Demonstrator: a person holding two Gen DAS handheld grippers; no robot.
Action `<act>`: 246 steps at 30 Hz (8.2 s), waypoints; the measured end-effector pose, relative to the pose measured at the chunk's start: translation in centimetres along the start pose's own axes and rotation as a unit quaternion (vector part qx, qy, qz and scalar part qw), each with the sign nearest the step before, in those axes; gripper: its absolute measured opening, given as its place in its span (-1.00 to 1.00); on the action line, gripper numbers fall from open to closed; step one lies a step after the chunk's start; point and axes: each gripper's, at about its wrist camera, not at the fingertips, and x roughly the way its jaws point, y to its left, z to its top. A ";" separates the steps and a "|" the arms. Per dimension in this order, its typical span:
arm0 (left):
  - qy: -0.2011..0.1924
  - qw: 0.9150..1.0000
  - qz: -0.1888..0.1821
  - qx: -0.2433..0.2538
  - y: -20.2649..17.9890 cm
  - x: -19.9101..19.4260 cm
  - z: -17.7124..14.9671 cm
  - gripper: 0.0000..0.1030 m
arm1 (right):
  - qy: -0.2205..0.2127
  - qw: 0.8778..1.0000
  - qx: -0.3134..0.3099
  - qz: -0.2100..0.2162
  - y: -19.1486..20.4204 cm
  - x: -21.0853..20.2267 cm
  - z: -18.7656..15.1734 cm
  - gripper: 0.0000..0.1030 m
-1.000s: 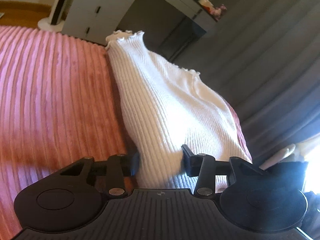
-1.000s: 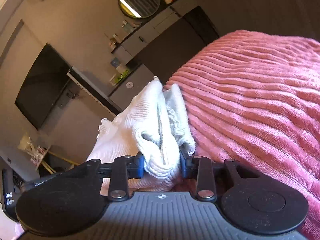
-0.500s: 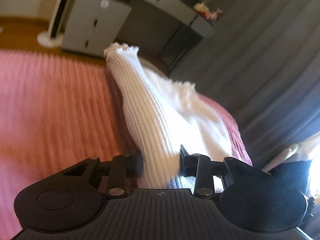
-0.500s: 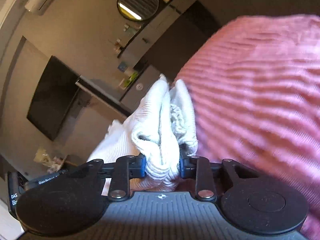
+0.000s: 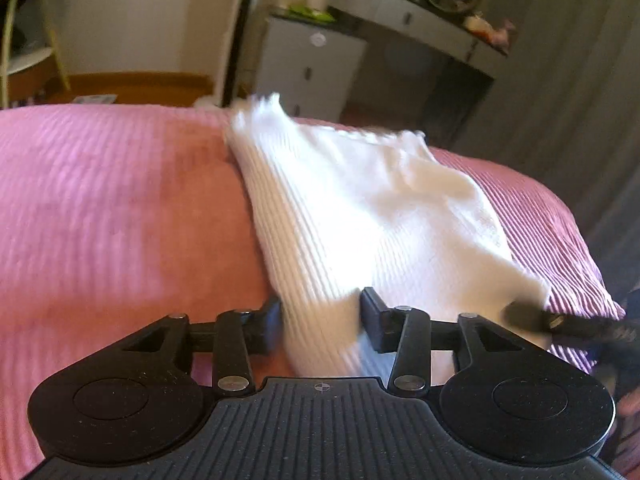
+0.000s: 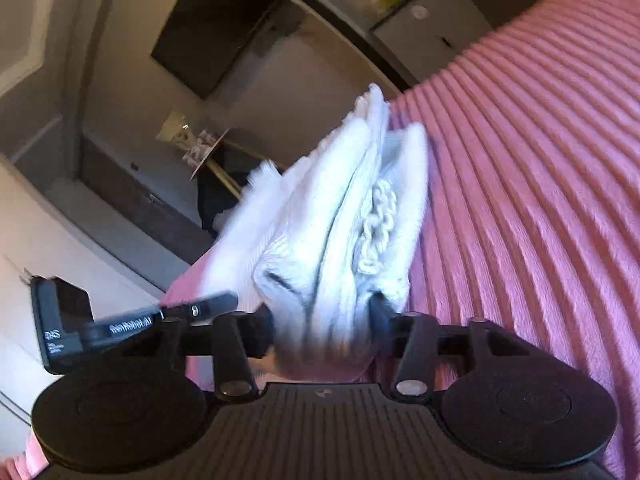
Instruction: Fold small clothes
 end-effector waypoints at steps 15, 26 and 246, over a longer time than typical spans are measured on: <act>0.024 0.999 -0.019 0.013 -0.7 -2.0 -5.5 0.20 | -0.042 0.996 0.061 -0.039 1.1 1.5 0.9 0.59; -0.002 0.999 0.005 -0.035 -0.5 -2.8 -5.7 -0.17 | -0.017 0.987 -0.030 -0.157 8.3 -1.4 -1.6 0.26; 0.005 0.987 0.149 0.062 -8.5 -15.8 -6.9 1.00 | 0.059 0.910 -0.206 -0.354 20.3 -7.2 -5.2 0.92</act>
